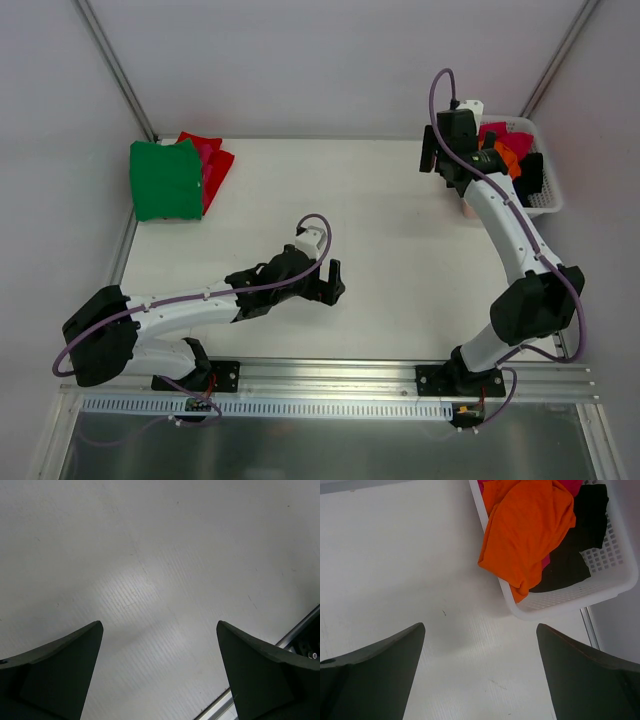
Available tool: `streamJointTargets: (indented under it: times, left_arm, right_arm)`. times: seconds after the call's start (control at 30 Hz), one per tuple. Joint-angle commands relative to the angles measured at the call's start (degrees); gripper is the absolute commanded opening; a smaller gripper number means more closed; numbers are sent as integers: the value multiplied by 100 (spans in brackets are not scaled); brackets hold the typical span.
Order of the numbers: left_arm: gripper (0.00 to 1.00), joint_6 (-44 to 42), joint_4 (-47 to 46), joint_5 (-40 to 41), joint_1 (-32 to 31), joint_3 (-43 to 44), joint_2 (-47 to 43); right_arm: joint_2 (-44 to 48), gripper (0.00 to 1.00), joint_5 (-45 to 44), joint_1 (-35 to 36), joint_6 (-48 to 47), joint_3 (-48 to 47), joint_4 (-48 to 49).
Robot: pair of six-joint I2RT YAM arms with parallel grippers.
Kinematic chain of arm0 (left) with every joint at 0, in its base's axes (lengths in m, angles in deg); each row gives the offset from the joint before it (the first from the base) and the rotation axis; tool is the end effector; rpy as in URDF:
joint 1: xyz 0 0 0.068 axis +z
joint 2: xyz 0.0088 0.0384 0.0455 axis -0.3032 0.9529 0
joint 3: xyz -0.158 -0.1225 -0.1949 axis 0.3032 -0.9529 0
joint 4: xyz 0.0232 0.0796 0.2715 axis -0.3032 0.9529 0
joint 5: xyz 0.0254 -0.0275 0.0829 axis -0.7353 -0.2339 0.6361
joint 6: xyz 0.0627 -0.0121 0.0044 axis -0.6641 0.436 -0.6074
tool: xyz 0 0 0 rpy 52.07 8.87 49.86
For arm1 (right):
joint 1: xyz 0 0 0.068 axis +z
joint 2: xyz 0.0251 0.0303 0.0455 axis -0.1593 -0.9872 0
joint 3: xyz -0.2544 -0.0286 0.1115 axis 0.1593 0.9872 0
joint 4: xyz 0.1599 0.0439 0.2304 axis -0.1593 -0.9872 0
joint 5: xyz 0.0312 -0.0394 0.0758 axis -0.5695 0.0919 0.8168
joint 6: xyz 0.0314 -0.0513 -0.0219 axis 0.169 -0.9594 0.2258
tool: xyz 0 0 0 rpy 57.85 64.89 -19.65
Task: Fold and stack the t-shirts
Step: Grab the tshirt from the pile
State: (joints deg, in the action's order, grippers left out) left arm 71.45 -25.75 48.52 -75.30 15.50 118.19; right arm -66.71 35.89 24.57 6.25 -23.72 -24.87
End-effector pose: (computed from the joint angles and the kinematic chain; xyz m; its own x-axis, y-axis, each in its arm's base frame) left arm 0.1690 -0.2499 0.2116 -0.5733 0.0014 -0.8194 0.5308 0.7625 -0.3700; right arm 0.3832 0.0790 0.3870 -0.5348 -0.2268 -0.8140 0.1442 0.9247 -0.3524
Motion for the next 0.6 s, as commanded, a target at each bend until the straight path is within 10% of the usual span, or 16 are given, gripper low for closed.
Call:
streamJointTargets:
  times: [0.0,0.57]
  left_arm:
    - [99,-89,-214,-77,69,131,57]
    - [99,96,-267,63,149,-502,-645]
  right_arm:
    - [43,99,-57,-81,73,-267,-71]
    - [-3515,99,865,-1996,1162,-3703,-1364]
